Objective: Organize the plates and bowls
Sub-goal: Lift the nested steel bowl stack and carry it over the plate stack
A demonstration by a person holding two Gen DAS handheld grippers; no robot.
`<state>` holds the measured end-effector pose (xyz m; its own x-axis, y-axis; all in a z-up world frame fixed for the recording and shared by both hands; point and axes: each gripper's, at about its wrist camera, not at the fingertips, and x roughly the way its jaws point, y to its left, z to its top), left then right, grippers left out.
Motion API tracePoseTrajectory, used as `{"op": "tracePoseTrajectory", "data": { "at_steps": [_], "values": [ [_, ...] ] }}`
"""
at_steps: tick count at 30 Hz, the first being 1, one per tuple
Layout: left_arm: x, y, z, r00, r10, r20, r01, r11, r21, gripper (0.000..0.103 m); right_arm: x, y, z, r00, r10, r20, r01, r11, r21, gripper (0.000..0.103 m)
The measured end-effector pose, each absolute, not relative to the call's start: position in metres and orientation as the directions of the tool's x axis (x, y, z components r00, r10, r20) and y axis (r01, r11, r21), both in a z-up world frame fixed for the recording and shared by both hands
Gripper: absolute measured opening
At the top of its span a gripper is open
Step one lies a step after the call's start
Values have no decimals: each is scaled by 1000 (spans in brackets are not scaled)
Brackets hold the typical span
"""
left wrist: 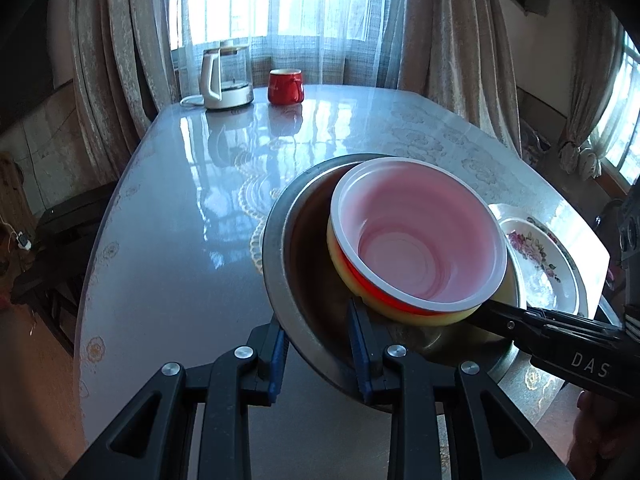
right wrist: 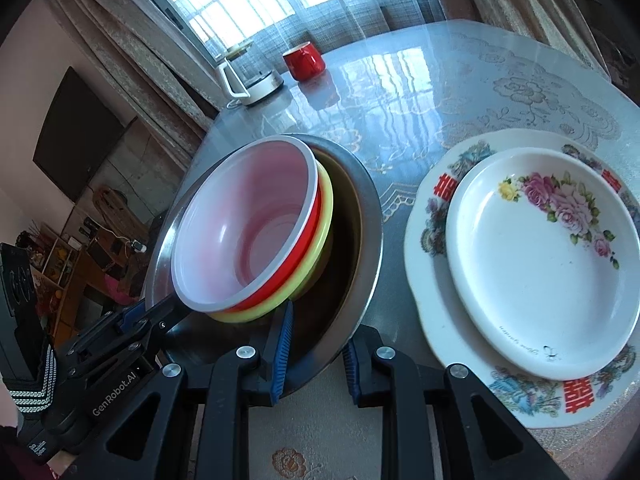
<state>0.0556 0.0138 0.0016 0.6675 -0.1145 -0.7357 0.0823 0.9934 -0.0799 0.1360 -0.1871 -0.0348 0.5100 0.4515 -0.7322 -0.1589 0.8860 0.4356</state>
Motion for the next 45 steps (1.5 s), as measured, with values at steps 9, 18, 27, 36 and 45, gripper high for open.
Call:
{"op": "tracePoseTrajectory", "data": {
  "at_steps": [9,18,27,36,45],
  "values": [
    [56,-6,21,701,-123,-702,116,992,-58,29,125,-207,-18,560,441,-701,-145,886,441,23],
    [58,-39,35,722,-163,-673,181,983,-45,29,114,-239,-2,617,401,-677,-98,893,440,23],
    [72,-82,43,725,-231,-648,271,962,-39,29,102,-278,8,676,328,-660,-16,902,432,23],
    [82,-118,36,705,-272,-655,328,944,-39,30,99,-302,5,695,262,-670,72,901,428,23],
    [87,-142,23,665,-301,-684,371,927,-47,30,97,-322,-4,685,224,-693,142,892,428,23]
  ]
}}
